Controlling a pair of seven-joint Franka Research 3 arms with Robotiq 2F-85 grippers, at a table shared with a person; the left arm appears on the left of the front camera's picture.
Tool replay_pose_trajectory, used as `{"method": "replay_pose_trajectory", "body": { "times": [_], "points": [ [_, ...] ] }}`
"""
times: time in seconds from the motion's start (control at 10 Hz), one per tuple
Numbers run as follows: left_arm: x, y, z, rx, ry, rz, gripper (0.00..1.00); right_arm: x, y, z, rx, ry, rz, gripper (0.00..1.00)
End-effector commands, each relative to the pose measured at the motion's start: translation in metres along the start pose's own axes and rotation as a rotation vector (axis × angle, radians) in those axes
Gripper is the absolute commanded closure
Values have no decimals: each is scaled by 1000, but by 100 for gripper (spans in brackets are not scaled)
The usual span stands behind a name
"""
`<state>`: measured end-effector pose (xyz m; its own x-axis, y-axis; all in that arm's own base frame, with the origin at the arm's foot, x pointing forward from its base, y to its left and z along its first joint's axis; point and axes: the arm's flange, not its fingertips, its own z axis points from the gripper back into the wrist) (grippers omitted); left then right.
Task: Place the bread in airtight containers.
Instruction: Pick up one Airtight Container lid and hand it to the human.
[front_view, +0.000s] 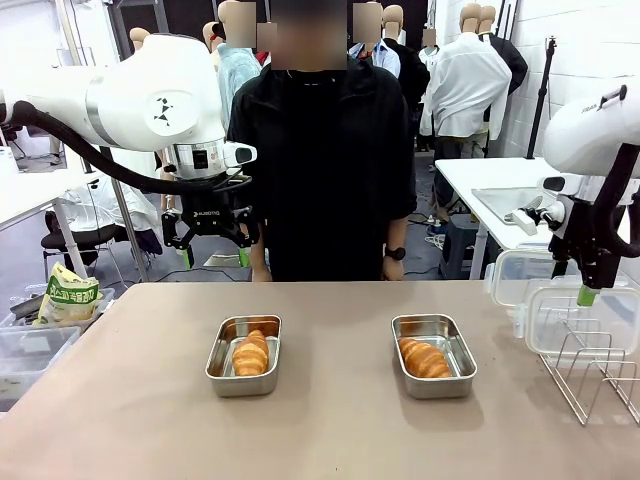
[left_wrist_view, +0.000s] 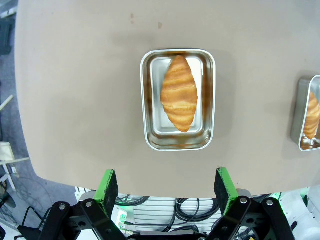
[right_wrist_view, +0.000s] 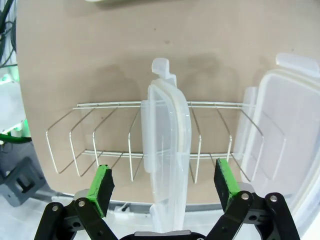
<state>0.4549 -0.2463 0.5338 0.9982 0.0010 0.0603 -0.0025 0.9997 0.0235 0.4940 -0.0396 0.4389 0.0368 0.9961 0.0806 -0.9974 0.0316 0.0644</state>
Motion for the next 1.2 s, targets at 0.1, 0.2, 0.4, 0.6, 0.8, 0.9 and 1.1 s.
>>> {"method": "replay_pose_trajectory", "body": {
  "times": [0.1,0.2,0.4,0.6,0.8,0.9,1.1],
  "points": [
    [0,1,2,15,-12,-4,0,-12,3,-12,61,27,-3,0],
    [0,1,2,15,-12,-4,0,-13,4,-15,71,30,-2,0],
    [0,1,2,15,-12,-4,0,-13,4,-18,78,14,7,7],
    [0,1,2,15,-12,-4,0,-13,4,-19,78,8,10,45],
    [0,1,2,15,-12,-4,0,-14,4,-20,84,9,10,84],
    [0,1,2,15,-12,-4,0,-14,4,-20,91,11,5,100],
    [0,1,2,15,-12,-4,0,-14,4,-18,91,13,0,100]
  ]
}}
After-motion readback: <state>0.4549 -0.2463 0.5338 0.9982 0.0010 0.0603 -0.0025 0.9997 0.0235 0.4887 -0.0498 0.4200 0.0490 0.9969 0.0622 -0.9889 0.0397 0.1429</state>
